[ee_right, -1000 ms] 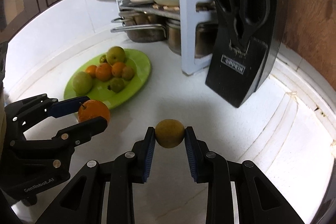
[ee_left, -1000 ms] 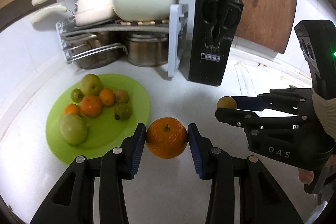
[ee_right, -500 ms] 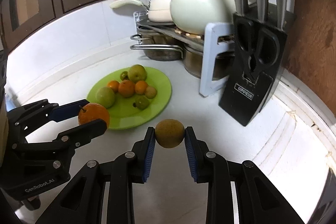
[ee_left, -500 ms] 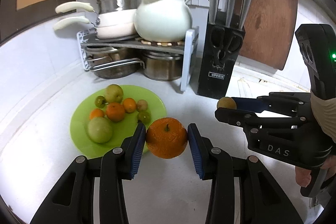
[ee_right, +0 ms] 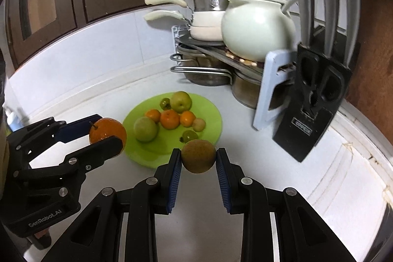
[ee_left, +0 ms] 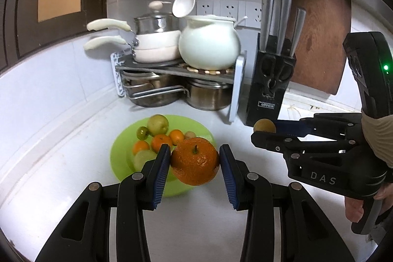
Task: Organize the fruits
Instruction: 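Carry the orange and yellow-brown fruit over the green plate with both tools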
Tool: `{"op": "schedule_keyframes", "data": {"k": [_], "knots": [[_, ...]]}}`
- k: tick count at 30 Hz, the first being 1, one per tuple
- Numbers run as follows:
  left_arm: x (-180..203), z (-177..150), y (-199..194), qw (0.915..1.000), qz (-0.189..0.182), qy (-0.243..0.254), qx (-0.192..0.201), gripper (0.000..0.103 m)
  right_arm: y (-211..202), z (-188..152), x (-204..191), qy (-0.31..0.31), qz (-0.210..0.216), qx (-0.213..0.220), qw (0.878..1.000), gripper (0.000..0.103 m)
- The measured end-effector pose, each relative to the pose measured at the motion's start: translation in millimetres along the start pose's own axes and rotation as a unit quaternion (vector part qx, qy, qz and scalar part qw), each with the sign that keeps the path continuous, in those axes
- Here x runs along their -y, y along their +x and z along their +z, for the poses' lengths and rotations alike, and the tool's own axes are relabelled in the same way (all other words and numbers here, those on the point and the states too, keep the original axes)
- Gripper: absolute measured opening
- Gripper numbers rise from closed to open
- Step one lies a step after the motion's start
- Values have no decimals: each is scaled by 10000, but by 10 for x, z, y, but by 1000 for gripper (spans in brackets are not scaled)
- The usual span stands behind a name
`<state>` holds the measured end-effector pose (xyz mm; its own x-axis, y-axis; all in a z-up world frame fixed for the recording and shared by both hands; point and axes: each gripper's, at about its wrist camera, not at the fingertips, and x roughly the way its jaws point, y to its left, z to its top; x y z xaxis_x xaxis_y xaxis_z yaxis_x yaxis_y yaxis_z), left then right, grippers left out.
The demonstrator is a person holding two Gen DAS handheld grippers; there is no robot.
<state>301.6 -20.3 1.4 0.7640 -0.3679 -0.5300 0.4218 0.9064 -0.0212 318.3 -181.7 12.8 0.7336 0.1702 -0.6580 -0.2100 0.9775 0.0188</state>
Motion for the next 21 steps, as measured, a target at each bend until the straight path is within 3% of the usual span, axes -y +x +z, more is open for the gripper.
{"op": "schedule_keyframes", "data": {"k": [9, 21], "knots": [[-201, 151, 29, 9999, 112, -46, 50, 41, 91, 243, -145, -120, 187, 90, 9997, 30], [-523, 254, 359, 9989, 319, -109, -321, 41, 548, 494, -246, -255, 316, -178, 9990, 30]]}}
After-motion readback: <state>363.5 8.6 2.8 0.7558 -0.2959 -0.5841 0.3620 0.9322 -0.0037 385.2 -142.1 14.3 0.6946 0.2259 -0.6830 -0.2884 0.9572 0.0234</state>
